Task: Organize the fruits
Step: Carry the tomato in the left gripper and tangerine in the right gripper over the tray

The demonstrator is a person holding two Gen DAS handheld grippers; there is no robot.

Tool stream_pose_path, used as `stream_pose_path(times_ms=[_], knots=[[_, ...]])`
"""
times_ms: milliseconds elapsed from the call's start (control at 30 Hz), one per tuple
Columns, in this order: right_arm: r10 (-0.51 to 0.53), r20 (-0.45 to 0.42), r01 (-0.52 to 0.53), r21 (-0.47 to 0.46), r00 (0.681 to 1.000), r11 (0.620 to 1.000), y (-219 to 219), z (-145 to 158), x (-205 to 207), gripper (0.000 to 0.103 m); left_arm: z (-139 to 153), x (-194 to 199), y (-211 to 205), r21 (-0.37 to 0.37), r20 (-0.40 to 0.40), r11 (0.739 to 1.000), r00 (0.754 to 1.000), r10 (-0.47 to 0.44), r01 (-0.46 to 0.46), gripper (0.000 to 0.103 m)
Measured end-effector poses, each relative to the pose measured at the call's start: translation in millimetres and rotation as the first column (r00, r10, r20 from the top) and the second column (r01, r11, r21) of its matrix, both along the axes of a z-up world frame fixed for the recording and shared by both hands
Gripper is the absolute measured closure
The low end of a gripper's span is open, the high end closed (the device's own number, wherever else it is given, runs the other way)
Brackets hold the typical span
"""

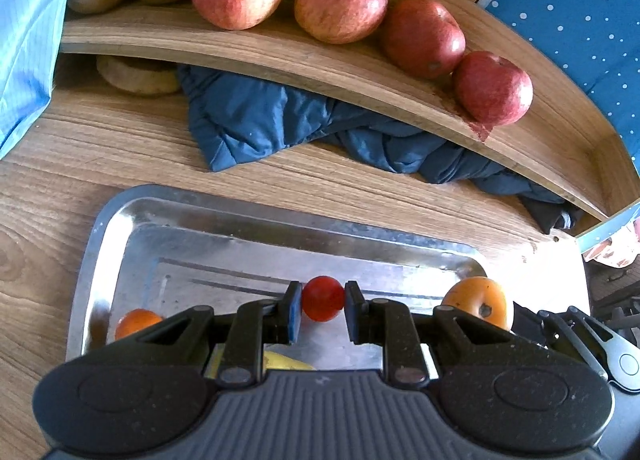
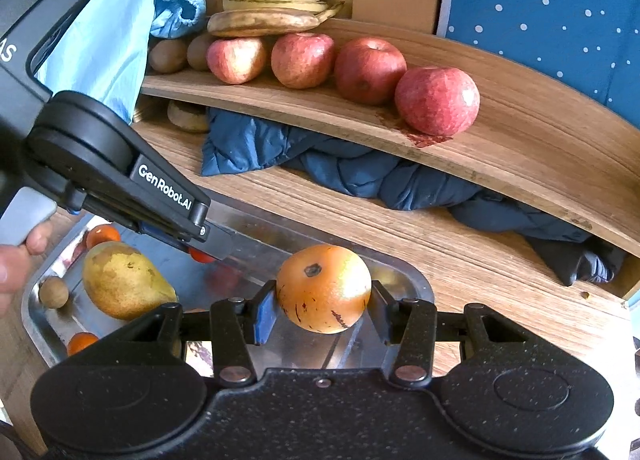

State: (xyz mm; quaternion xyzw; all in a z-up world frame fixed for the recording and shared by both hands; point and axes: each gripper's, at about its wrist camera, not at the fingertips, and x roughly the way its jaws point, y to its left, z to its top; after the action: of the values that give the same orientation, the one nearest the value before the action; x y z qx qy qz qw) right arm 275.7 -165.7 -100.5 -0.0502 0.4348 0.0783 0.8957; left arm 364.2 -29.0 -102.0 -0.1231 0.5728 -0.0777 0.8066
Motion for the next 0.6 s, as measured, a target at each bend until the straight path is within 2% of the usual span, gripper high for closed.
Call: stream_pose_path(times_ms=[600], knots=[[0.052, -0.024, -0.051, 0.025, 0.998, 0.998, 21, -10, 15, 0.053, -10, 3, 26, 0.028, -0.01, 0.998, 0.998, 0.06, -0.06, 0.079]])
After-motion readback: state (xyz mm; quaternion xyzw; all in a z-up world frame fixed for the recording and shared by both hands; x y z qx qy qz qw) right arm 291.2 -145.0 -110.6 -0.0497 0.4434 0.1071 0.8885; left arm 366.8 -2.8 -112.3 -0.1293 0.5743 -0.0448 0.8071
